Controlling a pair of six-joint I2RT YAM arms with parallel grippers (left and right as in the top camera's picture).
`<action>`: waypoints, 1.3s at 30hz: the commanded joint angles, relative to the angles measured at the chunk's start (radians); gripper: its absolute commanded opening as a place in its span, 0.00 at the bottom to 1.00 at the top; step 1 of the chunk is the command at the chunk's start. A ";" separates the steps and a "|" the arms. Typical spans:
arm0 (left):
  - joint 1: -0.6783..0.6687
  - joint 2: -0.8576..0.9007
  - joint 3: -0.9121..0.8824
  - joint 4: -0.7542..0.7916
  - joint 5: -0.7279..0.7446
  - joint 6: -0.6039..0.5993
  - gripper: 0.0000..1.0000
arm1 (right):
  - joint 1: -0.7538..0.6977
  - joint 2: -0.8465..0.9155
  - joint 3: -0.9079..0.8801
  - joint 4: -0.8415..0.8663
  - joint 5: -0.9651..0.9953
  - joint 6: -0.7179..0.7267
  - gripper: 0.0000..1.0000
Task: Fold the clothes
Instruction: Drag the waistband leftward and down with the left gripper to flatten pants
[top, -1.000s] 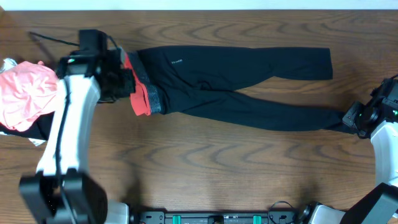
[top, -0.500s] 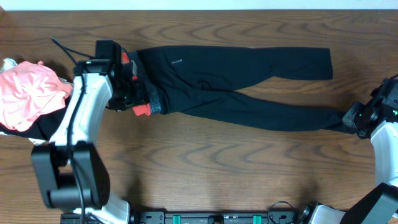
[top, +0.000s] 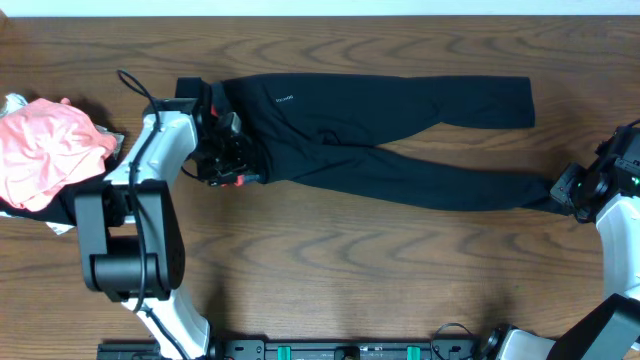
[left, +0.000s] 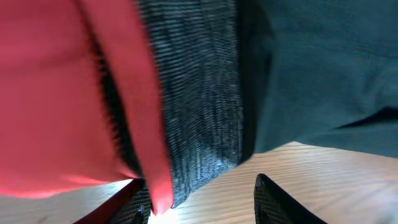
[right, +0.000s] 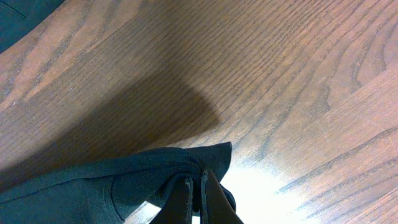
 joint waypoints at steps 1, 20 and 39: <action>-0.019 0.011 0.002 0.003 0.078 -0.005 0.51 | -0.007 0.005 0.007 0.001 -0.001 0.018 0.02; -0.021 -0.149 0.050 -0.057 0.069 -0.006 0.06 | -0.007 0.005 0.007 0.000 -0.009 0.018 0.02; 0.056 -0.384 0.023 -0.138 -0.268 -0.185 0.16 | -0.007 0.005 0.007 -0.003 -0.009 0.018 0.02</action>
